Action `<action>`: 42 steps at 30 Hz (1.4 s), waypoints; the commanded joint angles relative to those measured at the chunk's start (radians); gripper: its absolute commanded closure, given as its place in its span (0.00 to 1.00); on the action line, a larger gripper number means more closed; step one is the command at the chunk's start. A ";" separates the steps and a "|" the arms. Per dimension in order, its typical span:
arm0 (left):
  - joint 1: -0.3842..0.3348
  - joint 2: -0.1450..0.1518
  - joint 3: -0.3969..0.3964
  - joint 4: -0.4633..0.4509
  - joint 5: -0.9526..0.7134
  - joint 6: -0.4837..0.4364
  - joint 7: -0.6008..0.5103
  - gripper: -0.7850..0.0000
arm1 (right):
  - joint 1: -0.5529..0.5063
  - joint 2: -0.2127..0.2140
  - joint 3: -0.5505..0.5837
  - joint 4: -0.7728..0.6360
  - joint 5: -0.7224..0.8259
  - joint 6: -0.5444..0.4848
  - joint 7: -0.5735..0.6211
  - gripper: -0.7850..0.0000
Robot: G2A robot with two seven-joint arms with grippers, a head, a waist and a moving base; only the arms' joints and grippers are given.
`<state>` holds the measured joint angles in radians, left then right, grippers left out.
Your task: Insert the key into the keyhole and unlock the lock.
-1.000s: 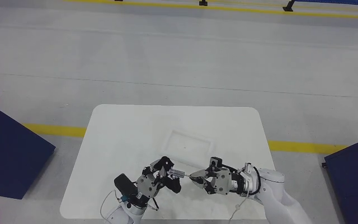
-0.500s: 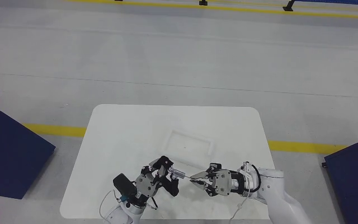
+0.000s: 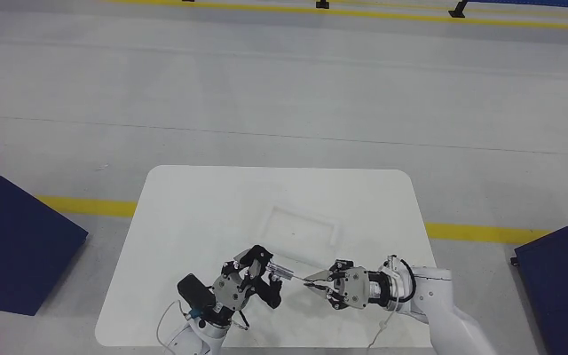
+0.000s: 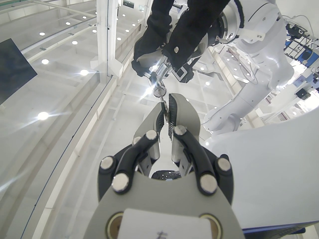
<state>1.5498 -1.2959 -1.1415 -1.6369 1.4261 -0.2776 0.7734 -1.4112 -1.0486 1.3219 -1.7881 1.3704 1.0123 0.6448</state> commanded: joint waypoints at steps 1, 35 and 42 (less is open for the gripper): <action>-0.001 0.000 0.001 0.002 -0.001 0.001 0.003 1.00 | 0.000 0.004 -0.008 0.007 0.026 0.000 -0.012 1.00; -0.003 0.008 0.001 -0.001 0.066 0.041 0.030 1.00 | 0.085 0.128 -0.182 0.039 0.634 0.000 -0.352 1.00; -0.004 0.010 0.001 -0.002 0.078 0.043 0.031 1.00 | 0.073 0.125 -0.191 0.037 0.667 -0.012 -0.381 1.00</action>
<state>1.5457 -1.2865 -1.1409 -1.6382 1.5026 -0.2353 0.8036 -1.3389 -0.9236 1.1313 -1.7510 2.0265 0.9980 0.2737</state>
